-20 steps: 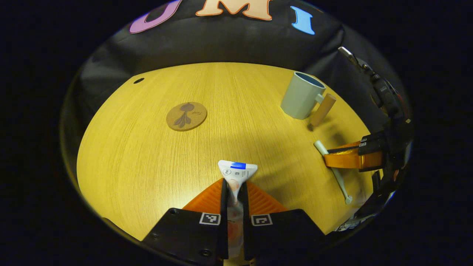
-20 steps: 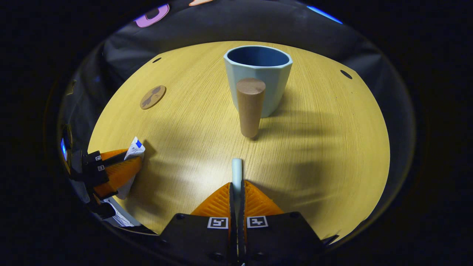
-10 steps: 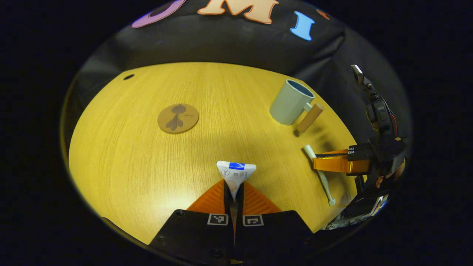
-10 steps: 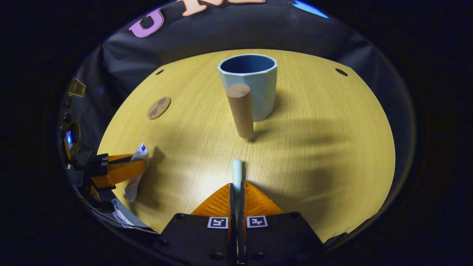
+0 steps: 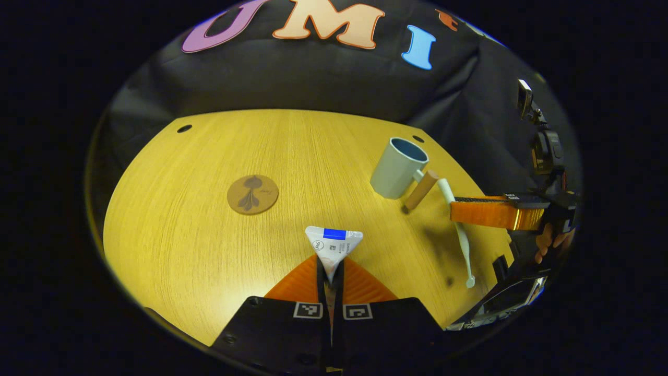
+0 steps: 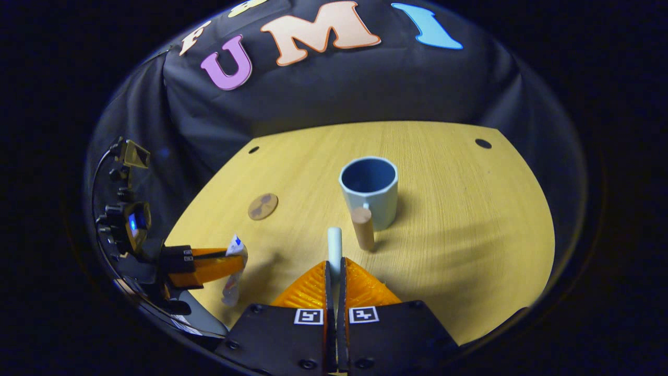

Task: Put the toothbrush and toothpaste on the desktop into the cup, then pick up the cup and place it on the coaster on the desktop.

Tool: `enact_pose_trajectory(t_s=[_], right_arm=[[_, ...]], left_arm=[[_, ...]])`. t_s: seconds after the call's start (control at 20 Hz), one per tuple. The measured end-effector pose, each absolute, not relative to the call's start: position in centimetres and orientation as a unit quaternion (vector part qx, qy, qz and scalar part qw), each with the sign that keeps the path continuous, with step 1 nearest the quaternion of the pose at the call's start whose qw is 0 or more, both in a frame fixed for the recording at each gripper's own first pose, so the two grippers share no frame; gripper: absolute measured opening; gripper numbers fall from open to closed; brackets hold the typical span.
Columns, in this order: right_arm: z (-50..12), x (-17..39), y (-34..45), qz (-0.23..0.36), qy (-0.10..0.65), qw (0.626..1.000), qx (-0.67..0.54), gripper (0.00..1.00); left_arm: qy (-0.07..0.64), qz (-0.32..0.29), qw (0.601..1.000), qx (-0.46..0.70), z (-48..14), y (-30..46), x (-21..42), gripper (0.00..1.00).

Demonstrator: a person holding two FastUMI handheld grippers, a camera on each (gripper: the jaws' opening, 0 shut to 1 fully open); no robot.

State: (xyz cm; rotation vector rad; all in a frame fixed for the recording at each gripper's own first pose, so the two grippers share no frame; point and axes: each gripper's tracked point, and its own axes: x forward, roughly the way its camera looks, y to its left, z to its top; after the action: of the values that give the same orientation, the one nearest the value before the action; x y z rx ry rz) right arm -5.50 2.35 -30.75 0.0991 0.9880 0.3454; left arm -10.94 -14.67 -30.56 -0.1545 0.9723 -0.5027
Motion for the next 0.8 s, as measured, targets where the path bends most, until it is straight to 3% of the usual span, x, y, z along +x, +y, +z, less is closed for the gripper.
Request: enact_pose_trajectory(t_s=[0.35,0.8], right_arm=[[-24.2,2.9,2.9,0.163,0.347,0.919,0.096,0.04],[-22.4,12.5,2.0,0.113,0.242,0.953,0.142,0.04]], left_arm=[[0.431,-0.232,0.867,-0.094,-26.7,-15.3,-9.2,0.0],[0.399,-0.219,0.885,-0.104,-22.4,-15.6,-9.3,0.0]])
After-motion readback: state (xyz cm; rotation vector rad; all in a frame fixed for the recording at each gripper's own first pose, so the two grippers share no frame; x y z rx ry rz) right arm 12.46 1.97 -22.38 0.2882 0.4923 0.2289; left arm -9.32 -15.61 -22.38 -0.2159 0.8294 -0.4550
